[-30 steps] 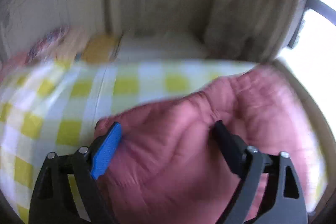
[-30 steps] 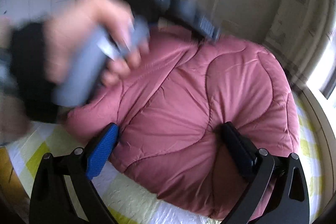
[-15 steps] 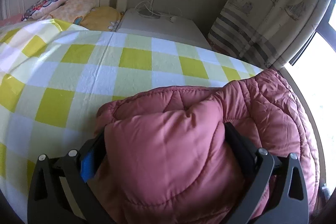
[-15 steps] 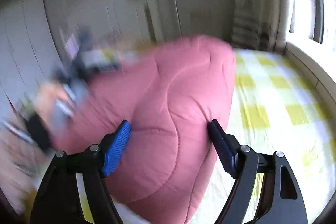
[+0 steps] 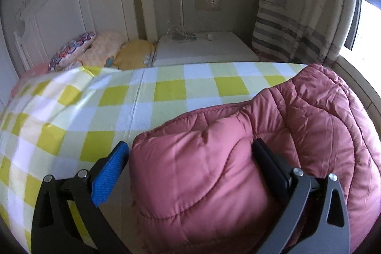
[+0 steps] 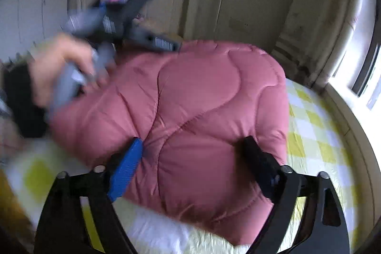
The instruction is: Fold large clothes
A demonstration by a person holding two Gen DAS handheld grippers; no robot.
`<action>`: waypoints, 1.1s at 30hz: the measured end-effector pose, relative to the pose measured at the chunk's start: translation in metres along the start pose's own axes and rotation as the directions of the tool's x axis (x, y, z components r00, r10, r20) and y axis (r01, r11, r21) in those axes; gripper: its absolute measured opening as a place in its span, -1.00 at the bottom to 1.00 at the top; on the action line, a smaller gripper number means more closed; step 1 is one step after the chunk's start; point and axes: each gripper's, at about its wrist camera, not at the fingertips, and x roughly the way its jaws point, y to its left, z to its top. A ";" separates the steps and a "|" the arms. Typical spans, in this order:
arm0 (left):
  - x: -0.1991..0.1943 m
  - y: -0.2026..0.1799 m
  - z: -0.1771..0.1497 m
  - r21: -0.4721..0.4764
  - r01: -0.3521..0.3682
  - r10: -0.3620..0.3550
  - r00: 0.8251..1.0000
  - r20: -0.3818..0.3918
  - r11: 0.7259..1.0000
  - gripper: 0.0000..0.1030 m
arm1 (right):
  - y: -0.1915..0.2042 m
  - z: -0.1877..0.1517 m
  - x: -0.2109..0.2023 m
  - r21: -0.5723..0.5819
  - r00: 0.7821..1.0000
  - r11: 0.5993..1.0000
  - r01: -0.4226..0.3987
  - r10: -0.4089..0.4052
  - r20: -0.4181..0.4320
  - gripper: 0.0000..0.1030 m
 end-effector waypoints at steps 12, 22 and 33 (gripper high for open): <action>-0.061 -0.011 -0.017 0.118 -0.140 0.115 0.974 0.195 0.983 0.96 | -0.028 -0.003 -0.053 0.097 0.991 0.992 -0.077 0.066 0.113 0.77; -0.185 -0.029 -0.073 0.130 -0.199 0.138 0.916 0.376 0.971 0.96 | -0.046 -0.019 -0.130 0.164 0.981 0.985 -0.043 0.010 0.194 0.87; -0.270 -0.036 -0.155 -0.052 -0.134 0.144 0.936 0.322 0.990 0.96 | -0.044 -0.045 -0.156 0.166 0.982 0.986 -0.002 -0.029 0.185 0.88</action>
